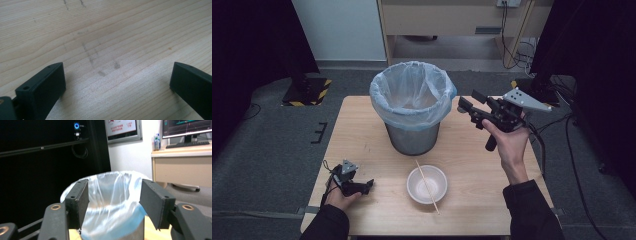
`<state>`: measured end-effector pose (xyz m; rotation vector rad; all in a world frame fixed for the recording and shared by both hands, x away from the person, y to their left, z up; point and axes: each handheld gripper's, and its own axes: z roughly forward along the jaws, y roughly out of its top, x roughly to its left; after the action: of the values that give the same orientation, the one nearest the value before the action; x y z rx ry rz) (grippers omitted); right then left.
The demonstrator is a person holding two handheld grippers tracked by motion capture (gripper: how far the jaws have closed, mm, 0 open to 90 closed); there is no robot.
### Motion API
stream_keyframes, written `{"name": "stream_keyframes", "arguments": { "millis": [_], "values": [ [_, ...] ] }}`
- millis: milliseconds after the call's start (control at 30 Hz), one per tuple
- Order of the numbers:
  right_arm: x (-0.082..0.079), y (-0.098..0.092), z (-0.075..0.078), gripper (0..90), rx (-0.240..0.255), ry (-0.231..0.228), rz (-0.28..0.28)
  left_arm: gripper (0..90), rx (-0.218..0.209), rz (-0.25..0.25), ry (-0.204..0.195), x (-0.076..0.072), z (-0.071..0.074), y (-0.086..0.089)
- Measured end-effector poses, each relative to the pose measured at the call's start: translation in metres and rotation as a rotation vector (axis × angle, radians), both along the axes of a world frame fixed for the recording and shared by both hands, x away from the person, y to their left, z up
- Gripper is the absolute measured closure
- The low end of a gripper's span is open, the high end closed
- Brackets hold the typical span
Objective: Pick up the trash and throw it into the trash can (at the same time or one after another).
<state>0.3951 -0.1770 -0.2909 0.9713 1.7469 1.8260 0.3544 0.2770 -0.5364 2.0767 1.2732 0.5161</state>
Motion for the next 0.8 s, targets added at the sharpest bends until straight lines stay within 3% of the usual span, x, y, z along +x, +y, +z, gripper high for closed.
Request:
{"name": "stream_keyframes", "arguments": {
  "millis": [233,367,400,600,800],
  "values": [
    [-0.008,-0.003,-0.023,36.9,-0.047,0.036,0.002,0.0,0.000,0.000,0.000,0.000,0.000,0.000],
    [-0.016,-0.001,-0.038,40.8,-0.063,0.057,0.031,0.0,0.000,0.000,0.000,0.000,0.000,0.000],
    [-0.021,0.003,-0.047,40.5,-0.093,0.063,0.045,0.0,0.000,0.000,0.000,0.000,0.000,0.000],
    [-0.035,0.020,-0.069,41.1,-0.165,0.082,0.112,0.0,0.000,0.000,0.000,0.000,0.000,0.000],
    [-0.046,0.033,-0.091,41.2,-0.184,0.118,0.133,0.0,0.000,0.000,0.000,0.000,0.000,0.000]
  ]
}}
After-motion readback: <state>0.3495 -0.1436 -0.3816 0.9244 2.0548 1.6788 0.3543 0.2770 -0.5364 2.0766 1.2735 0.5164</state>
